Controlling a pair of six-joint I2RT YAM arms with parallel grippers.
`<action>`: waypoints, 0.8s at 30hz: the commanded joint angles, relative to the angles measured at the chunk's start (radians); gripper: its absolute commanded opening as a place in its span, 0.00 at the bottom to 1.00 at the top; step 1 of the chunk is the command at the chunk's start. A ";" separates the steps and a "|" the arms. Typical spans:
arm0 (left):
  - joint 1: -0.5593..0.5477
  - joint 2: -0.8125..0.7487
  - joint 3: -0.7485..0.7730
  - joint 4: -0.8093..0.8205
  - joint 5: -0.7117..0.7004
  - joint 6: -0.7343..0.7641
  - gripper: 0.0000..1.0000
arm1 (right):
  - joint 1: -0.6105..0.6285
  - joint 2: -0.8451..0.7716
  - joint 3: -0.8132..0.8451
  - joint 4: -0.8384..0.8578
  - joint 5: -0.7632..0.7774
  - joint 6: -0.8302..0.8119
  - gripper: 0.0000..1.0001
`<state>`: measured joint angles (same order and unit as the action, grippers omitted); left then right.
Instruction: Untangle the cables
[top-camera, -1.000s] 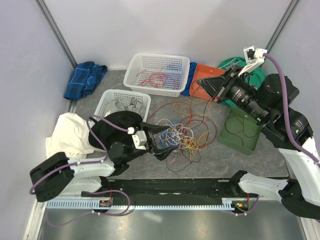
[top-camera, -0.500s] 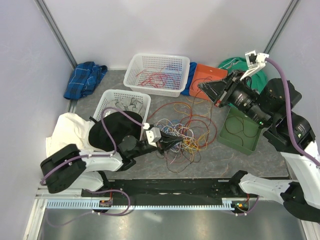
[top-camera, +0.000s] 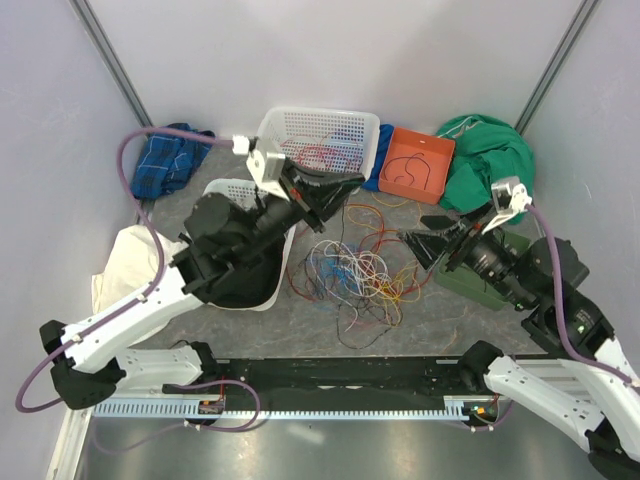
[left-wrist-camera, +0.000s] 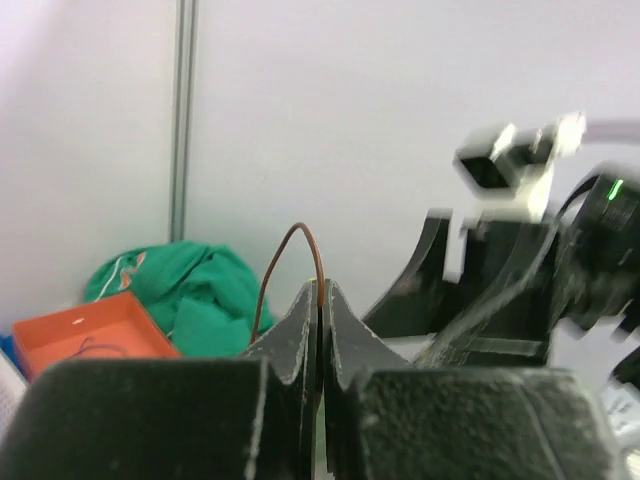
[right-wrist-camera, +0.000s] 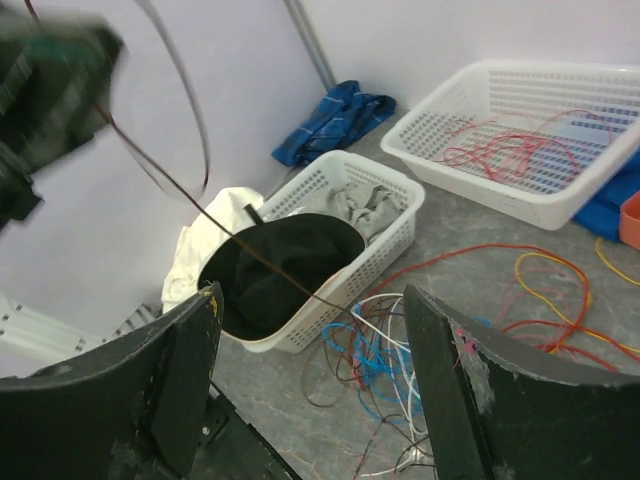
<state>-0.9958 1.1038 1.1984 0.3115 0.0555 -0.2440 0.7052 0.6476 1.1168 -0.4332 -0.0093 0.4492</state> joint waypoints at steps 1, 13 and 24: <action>0.003 0.099 0.219 -0.271 0.016 -0.152 0.02 | 0.004 -0.045 -0.141 0.229 -0.115 -0.006 0.80; 0.002 0.174 0.328 -0.296 0.063 -0.255 0.02 | 0.004 0.093 -0.334 0.602 -0.231 0.071 0.78; 0.002 0.171 0.314 -0.304 0.044 -0.245 0.02 | 0.037 0.228 -0.336 0.746 -0.270 0.126 0.23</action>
<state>-0.9947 1.2915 1.4841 -0.0040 0.0959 -0.4725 0.7231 0.8703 0.7784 0.2100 -0.2588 0.5514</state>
